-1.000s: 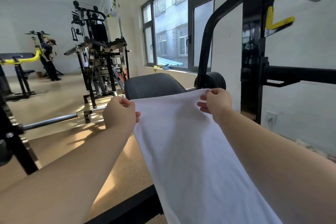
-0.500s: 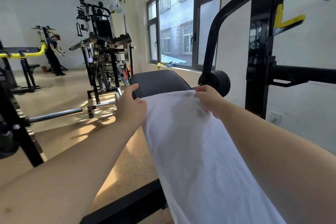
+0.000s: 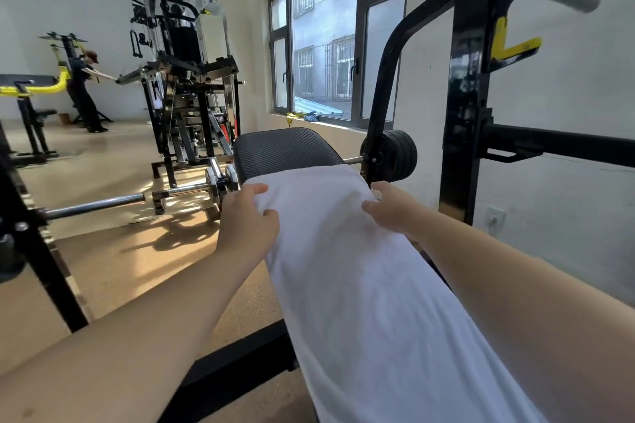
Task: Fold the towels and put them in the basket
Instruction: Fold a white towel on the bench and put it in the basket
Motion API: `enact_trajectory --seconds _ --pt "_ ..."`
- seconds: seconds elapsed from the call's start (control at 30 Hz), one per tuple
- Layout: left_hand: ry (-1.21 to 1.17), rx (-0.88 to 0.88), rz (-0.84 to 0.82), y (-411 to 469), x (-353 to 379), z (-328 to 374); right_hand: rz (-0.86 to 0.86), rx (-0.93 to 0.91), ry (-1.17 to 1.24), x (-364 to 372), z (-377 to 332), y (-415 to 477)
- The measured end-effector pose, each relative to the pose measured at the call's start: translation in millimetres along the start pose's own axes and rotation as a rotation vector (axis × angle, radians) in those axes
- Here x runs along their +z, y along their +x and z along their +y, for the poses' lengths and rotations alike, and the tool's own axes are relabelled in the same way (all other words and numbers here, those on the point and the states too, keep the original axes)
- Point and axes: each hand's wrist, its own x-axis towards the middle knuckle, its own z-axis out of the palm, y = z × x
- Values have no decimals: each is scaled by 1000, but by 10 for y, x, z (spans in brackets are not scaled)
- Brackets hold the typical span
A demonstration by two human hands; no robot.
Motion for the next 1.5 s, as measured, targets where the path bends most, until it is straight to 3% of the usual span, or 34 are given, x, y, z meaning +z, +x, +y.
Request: enact_trajectory --seconds 0.1,0.33,0.83,1.07,1.27,1.5 --pt "45 34 -12 -170 48 132 21 -57 -59 -65 40 -215" --pt "274 325 -210 -792 140 309 -31 -144 -205 -210 227 -920" --pt "465 553 -553 -1954 300 374 -180 25 -243 -155 1104 -2224" --pt "502 638 -616 -2388 358 372 -244 122 -322 -155 1272 -2621" --pt "548 749 -765 -2710 330 320 -364 251 -398 -175 1370 -2915" --pt "616 941 -955 -2982 233 222 -274 331 -361 -93 1587 -3190"
